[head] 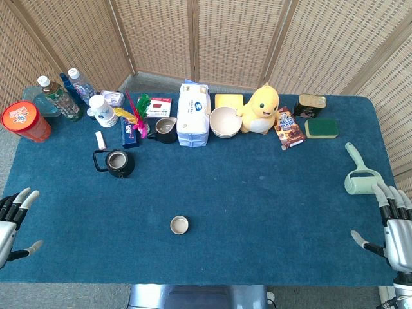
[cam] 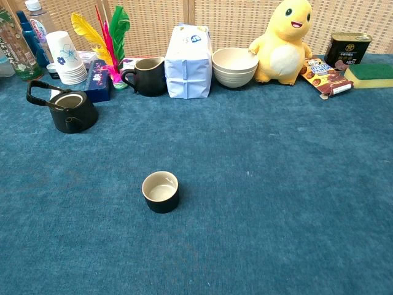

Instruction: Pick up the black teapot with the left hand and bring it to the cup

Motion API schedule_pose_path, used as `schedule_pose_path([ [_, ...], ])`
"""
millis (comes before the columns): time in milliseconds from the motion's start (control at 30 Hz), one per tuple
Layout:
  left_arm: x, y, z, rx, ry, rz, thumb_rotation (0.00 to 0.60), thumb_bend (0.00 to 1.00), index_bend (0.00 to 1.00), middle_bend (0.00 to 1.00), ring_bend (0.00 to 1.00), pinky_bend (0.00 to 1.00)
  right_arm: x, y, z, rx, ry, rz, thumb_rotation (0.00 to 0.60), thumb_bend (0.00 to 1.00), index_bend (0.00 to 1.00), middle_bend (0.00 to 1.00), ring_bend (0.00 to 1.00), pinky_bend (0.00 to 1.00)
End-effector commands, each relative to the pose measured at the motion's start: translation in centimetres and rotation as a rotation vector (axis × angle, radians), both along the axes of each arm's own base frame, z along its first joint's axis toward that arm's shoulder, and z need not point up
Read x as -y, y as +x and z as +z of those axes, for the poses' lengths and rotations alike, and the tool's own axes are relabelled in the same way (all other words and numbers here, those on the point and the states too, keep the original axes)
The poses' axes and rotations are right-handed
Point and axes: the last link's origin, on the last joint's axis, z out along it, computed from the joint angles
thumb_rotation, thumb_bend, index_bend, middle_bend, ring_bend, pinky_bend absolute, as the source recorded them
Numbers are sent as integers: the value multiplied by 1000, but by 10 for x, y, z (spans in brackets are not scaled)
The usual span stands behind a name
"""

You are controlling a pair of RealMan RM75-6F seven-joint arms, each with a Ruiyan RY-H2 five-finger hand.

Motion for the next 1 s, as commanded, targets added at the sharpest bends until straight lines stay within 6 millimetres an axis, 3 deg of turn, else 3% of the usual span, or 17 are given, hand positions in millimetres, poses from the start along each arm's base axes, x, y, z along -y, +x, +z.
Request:
schedule_pose_path([
  [33,-2,-2,0,-6,15,9,600,0,36,0,0,47,0,0,0,1,0,0,600,0,0,0,0,0],
  [200,-6,-6,-2,-12,6,14,600,0,38,0,0,47,0,0,0,2,-1,-3,600,0,0,0,0,0],
  [400,-37,-14,-6,-42,9,-93,600,0,35,0,0,47,2,-3,2,7,-9,-17,600,0,0,0,0,0],
  [467,-64,-18,-12,-69,23,-195,600,0,86,4,3,57,4,-5,3,8,-12,-27,600,0,0,0,0,0],
  [567,-90,-20,-18,-111,70,-304,600,0,159,49,46,122,6,-6,2,6,-11,-33,600,0,0,0,0,0],
  [733,-133,-19,-41,-197,63,-424,600,0,161,59,56,140,9,-9,-3,-5,7,-52,600,0,0,0,0,0],
  [1000,-182,-13,-73,-325,27,-479,600,0,145,24,47,140,15,-15,-9,-21,25,-84,600,0,0,0,0,0],
])
